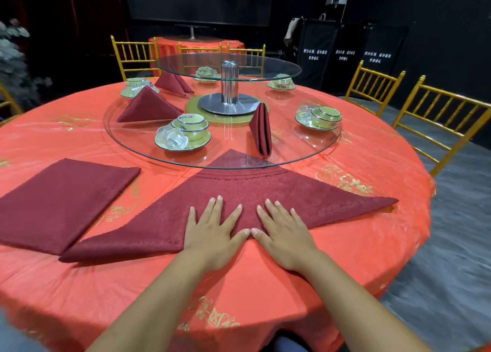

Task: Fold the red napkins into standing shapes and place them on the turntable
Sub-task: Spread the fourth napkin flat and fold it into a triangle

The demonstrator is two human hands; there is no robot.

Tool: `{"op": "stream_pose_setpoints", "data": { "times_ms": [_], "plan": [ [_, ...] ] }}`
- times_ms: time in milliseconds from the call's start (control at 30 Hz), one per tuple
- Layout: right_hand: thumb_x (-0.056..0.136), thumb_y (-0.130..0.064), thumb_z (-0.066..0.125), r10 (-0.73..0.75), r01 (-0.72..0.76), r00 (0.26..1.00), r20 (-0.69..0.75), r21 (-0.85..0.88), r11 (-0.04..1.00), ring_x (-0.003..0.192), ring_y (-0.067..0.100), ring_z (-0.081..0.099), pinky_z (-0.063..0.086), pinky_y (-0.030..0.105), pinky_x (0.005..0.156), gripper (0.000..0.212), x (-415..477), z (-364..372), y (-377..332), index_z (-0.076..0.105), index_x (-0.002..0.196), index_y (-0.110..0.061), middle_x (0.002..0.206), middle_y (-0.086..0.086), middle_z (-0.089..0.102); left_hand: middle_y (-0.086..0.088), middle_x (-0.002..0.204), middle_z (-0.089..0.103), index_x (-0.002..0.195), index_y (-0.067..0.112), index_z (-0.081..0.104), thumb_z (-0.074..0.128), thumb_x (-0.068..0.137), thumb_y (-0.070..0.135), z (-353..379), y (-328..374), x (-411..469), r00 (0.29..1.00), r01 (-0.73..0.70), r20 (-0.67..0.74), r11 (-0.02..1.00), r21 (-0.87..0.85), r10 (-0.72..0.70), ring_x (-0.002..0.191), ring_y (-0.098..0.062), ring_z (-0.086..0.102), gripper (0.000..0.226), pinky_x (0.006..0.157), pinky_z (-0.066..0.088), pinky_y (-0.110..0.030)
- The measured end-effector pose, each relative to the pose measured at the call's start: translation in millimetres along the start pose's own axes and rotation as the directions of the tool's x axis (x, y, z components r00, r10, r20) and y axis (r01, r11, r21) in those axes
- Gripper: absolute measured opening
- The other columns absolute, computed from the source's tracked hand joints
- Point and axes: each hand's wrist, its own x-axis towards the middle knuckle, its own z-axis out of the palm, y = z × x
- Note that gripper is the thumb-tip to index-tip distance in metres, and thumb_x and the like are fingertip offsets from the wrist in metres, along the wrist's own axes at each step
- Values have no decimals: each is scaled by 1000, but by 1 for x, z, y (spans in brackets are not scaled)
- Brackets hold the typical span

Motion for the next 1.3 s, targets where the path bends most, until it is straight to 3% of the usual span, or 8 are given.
{"op": "stream_pose_setpoints", "data": {
  "times_ms": [467,800,867,900,967,1000,1133,1300],
  "plan": [
    [91,-65,13,10,-10,1000,5,-36,999,146,10,-10,-7,37,116,69,2,4,3,2,151,-32,160,-8,-6,0,160,-13,136,46,-23,-20,52,88,-17,-140,-58,999,43,8,997,70,-44,147,-13,-12,94,119,0,-39],
    [91,-63,16,24,-23,1000,13,-54,998,146,9,-8,-4,36,117,68,3,3,4,4,151,-34,160,-9,-6,-1,159,-15,139,41,-21,-28,43,91,-26,-152,-75,999,39,20,999,36,-40,146,-15,-16,108,119,-7,-43],
    [91,-64,15,25,-24,999,21,-48,999,146,8,-8,-5,36,117,68,3,2,4,4,151,-34,160,-9,-6,2,158,-8,147,37,-4,-12,55,93,-30,-150,-79,998,-9,-62,1000,28,11,147,-16,-7,108,118,-5,-46],
    [90,-65,13,26,-25,999,24,-39,999,145,8,-8,-5,36,117,69,2,1,3,4,151,-34,160,-9,-6,0,158,8,150,31,19,7,65,90,-33,-150,-81,990,-63,-123,998,16,64,148,-20,10,104,118,6,-49],
    [85,-69,9,27,-27,999,25,-12,1000,146,8,-8,-4,36,117,76,1,-2,1,6,151,-33,160,-9,-4,-11,136,54,120,15,66,44,75,65,-40,-152,-85,936,-210,-288,978,3,202,124,-30,53,71,103,40,-47],
    [82,-72,8,28,-28,999,22,-3,1000,146,8,-7,-4,36,117,79,-1,-4,-1,6,151,-32,160,-8,-3,-11,117,65,101,13,72,52,74,51,-43,-153,-87,901,-265,-352,964,17,254,104,-31,63,51,89,51,-43],
    [82,-74,21,0,-3,997,-75,-39,999,147,10,-1,-5,40,118,84,-6,-11,-16,13,151,-28,160,-5,6,-1,74,62,78,14,73,44,64,25,-55,-162,-88,878,-318,-344,943,98,332,68,-28,63,34,55,53,-33],
    [86,-56,49,-180,184,967,-182,5,983,143,10,21,6,32,117,68,-10,-7,-59,33,146,-28,155,-7,27,3,66,63,71,18,71,37,62,27,-64,-173,-85,888,-243,-377,965,97,262,64,-25,65,36,48,49,-34]
  ]
}}
